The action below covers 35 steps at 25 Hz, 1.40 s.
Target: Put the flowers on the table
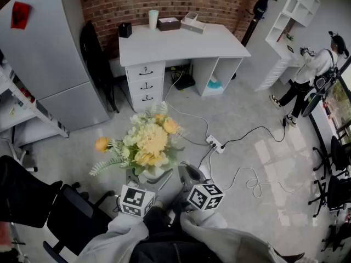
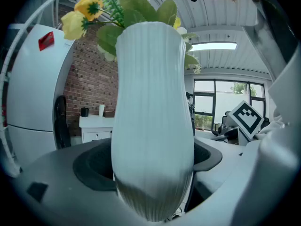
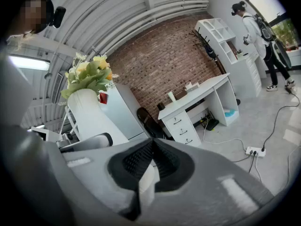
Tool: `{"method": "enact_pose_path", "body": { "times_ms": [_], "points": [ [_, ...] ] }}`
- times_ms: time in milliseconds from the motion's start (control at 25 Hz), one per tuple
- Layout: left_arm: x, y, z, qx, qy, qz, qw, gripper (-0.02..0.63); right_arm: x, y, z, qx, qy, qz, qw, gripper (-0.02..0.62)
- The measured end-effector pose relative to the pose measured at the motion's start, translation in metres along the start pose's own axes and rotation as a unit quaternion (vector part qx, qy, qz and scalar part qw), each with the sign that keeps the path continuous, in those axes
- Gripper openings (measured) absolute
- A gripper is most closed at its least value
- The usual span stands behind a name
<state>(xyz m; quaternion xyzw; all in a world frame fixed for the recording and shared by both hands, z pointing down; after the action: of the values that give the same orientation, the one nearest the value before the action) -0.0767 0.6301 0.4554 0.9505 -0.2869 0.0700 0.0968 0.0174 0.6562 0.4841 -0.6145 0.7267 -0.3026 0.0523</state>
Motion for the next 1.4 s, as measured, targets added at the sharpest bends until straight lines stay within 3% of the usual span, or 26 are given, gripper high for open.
{"method": "enact_pose_path", "body": {
  "times_ms": [280,640,1080,1400],
  "points": [
    [-0.045,0.009,-0.005,-0.001,-0.003,0.019,0.9998,0.457,0.000,0.042,-0.021,-0.004,0.001,0.008,1.000,-0.002],
    [-0.054,0.022,-0.002,-0.008,-0.018,0.035,0.9992,0.457,0.009,0.046,-0.020,-0.004,0.006,0.012,1.000,-0.001],
    [-0.028,0.050,0.012,0.013,-0.007,0.047,0.9988,0.457,0.057,0.047,0.005,0.000,0.003,0.044,0.999,-0.002],
    [0.021,0.097,0.024,-0.001,0.012,0.059,0.9982,0.457,0.110,0.028,0.042,0.005,-0.002,0.048,0.999,-0.001]
  ]
}}
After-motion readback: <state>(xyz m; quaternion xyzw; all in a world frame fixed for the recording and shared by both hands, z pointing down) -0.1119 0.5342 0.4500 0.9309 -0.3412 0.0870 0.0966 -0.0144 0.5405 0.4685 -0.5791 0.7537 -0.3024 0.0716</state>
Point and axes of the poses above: the fingertips, and each gripper's own axes: x forward along the fingers, y to its left, z out of its top, the point moved 1 cm from there along -x, backward along the fingers, and after that the axes turned 3 degrees about -z, right-handed, at the moved point
